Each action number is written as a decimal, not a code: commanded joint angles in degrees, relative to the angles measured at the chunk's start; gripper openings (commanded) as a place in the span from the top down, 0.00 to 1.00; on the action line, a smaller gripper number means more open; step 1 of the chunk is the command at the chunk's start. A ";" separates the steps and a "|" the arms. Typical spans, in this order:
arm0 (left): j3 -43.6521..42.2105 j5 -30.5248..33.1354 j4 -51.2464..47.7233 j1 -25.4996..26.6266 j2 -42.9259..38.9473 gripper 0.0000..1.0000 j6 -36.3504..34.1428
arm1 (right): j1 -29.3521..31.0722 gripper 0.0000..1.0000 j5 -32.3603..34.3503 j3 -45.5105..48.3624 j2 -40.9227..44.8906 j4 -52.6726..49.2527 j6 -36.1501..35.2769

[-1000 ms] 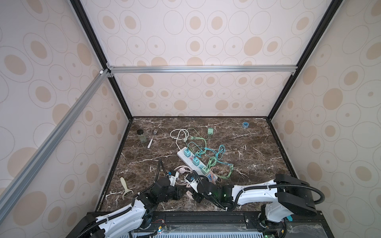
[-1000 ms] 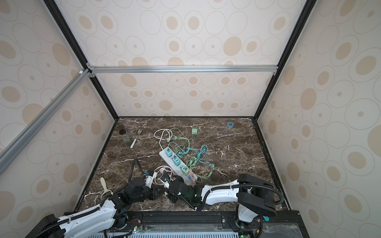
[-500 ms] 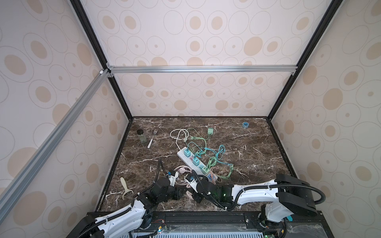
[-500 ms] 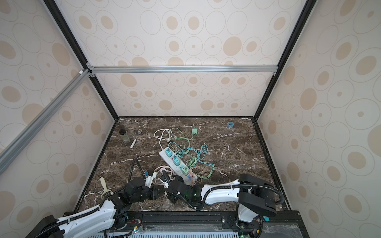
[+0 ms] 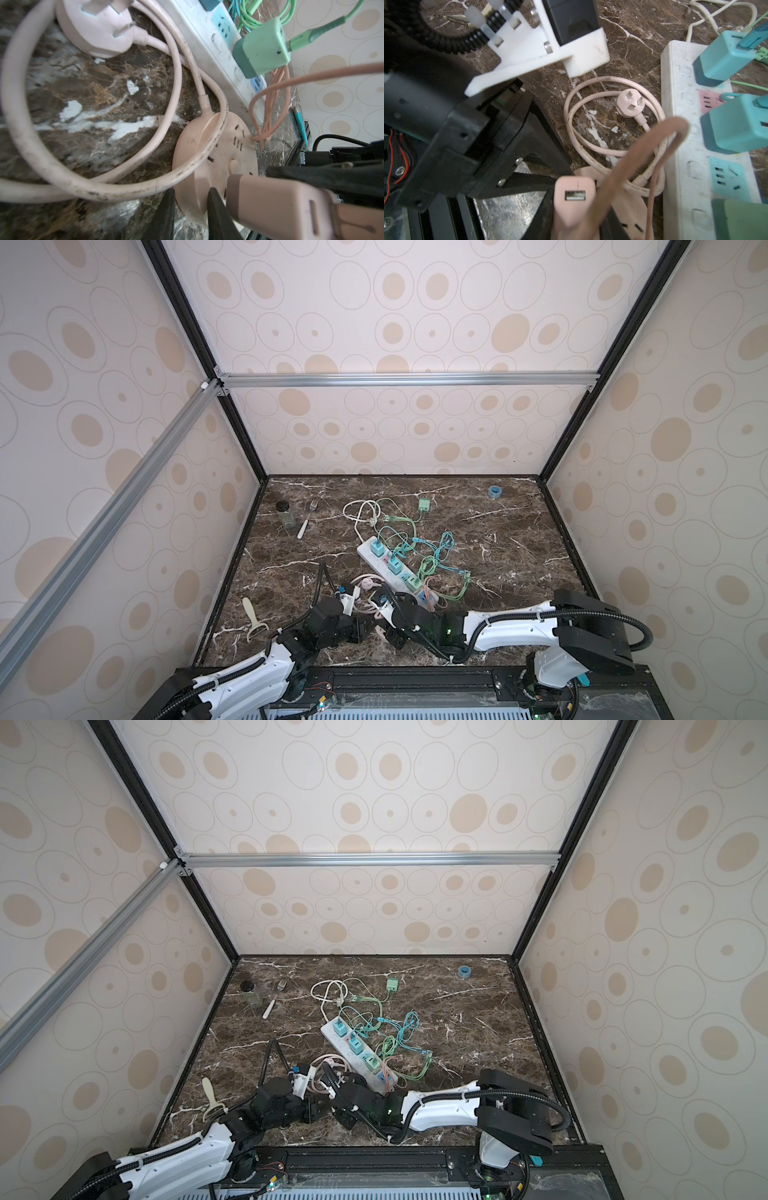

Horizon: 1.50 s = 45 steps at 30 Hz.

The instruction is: Insert the plug

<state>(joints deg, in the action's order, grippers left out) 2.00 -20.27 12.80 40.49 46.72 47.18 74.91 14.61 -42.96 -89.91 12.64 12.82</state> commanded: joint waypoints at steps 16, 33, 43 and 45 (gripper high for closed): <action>1.58 0.77 -2.04 -0.41 -1.29 0.73 -0.11 | 0.22 0.84 -1.07 8.48 1.83 2.54 -0.63; 2.91 0.43 -2.78 -0.38 0.03 0.73 0.13 | 2.79 0.72 6.58 11.12 -0.09 5.35 0.28; 4.06 0.26 -3.21 -0.37 0.48 0.73 0.68 | 6.22 0.69 14.36 12.28 -0.99 6.19 3.58; 4.23 0.24 -3.18 -0.41 0.74 0.73 0.82 | 6.24 0.69 14.48 12.38 -0.28 5.59 4.28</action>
<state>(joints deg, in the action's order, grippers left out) 3.86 -20.25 10.48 40.49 47.18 47.37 81.01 26.50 -32.82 -89.43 26.15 15.33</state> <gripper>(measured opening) 0.267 0.311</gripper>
